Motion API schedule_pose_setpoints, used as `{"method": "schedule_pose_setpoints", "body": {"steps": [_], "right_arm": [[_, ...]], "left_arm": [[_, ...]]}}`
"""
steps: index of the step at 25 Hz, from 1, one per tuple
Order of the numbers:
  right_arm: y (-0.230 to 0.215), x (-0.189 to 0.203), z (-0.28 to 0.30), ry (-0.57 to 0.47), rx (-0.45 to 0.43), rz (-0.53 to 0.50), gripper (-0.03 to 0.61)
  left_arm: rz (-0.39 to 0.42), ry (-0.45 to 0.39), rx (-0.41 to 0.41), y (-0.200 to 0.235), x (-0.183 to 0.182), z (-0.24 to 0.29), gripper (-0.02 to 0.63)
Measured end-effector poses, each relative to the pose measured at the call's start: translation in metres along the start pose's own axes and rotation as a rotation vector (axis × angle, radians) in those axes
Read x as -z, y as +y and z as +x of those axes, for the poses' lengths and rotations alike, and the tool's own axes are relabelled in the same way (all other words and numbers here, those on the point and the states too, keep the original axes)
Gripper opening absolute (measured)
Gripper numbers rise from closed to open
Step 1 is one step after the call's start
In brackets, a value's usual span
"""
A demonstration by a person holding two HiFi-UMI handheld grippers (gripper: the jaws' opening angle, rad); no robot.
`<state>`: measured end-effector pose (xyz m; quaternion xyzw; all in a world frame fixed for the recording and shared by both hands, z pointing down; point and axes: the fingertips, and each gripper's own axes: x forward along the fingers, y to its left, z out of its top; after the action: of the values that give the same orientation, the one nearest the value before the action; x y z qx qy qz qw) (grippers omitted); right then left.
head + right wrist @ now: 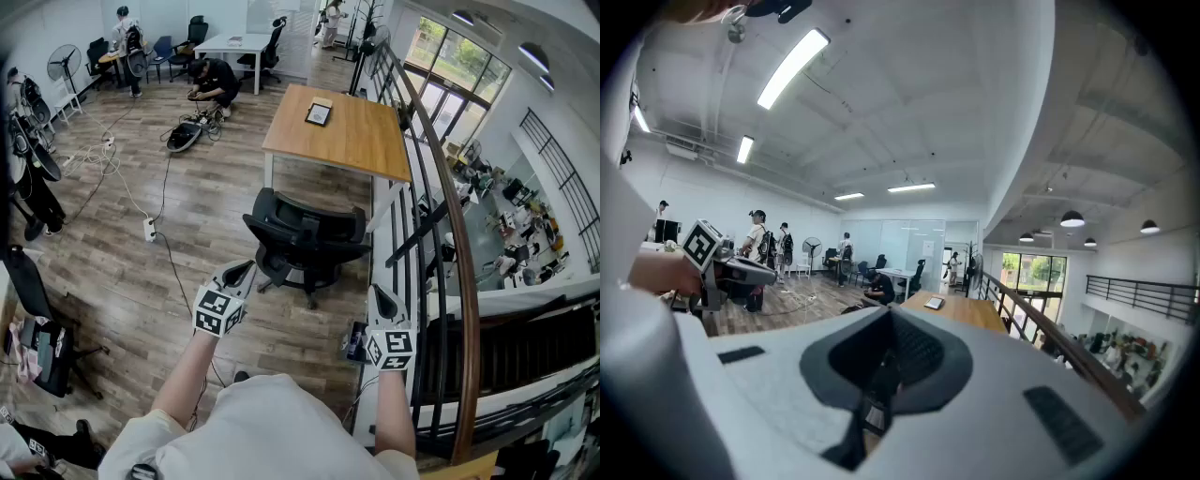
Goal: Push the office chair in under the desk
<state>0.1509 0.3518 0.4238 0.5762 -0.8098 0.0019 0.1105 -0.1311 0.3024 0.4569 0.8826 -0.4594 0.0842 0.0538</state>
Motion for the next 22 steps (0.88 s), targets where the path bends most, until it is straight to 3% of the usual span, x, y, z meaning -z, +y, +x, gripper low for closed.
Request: {"method": "schedule_pose_setpoints", "body": {"steps": [22], "right_arm": [[0.013, 0.007, -0.005, 0.020, 0.019, 0.019, 0.004]], "left_arm": [[-0.026, 0.004, -0.004, 0.005, 0.005, -0.019, 0.000]]}}
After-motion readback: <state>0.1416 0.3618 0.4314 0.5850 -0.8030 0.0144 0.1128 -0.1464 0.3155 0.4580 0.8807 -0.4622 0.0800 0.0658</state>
